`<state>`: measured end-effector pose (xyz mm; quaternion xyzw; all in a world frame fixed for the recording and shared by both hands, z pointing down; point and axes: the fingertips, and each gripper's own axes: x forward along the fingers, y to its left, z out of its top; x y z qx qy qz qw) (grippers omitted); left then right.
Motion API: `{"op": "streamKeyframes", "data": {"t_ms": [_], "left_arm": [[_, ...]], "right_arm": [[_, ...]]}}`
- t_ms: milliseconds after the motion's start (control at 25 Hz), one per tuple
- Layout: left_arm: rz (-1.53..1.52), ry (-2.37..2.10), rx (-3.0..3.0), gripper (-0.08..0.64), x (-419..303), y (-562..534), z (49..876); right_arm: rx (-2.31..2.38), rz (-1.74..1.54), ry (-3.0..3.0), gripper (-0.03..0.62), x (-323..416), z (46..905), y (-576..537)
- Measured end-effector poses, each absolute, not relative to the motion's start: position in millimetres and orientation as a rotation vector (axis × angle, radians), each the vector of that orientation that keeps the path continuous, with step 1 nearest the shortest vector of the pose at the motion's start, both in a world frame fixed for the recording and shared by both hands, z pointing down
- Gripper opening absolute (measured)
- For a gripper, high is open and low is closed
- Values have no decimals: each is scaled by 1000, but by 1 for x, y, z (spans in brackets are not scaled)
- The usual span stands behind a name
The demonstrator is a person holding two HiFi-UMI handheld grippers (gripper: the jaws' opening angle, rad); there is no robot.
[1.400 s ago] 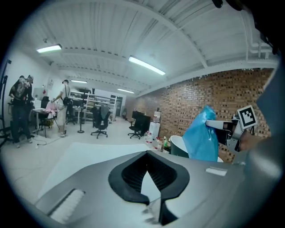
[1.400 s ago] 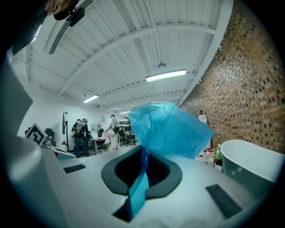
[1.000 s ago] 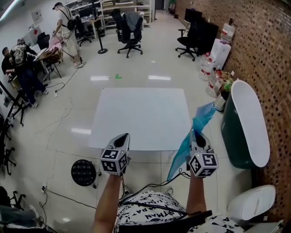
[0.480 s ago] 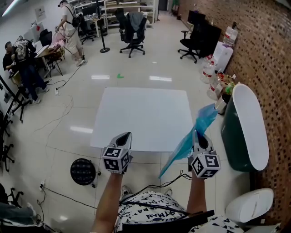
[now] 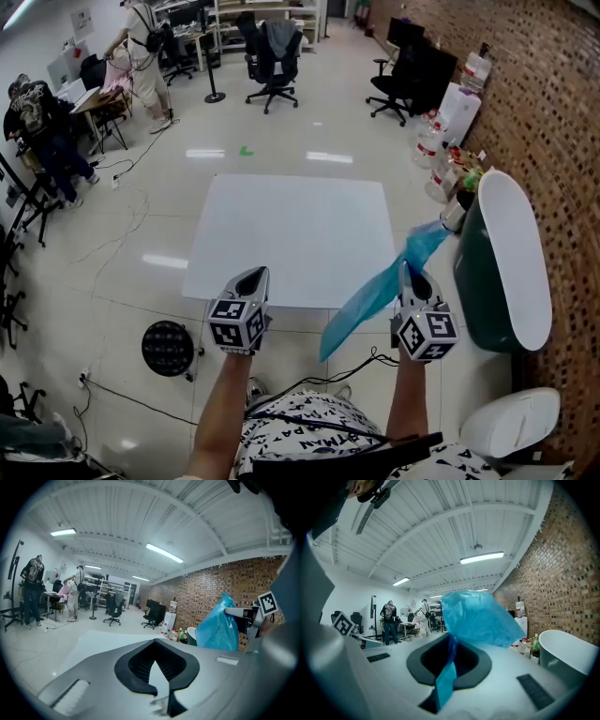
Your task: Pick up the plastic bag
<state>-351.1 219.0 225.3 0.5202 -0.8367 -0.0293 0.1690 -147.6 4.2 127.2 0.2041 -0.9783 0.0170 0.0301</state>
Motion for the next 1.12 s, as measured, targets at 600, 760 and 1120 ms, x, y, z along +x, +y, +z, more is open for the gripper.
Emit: {"op": "streamKeyframes", "data": {"t_ms": [600, 760, 1120], "left_arm": [[-98, -2398, 1305, 0, -316, 198, 250], [-90, -2386, 1255, 0, -307, 198, 265], [-37, -2311, 1191, 0, -357, 241, 318]], "right_arm": [[375, -291, -3063, 8, -205, 28, -153], [147, -569, -2962, 8, -292, 39, -142], [-639, -1310, -2139, 8, -454, 293, 54]]}}
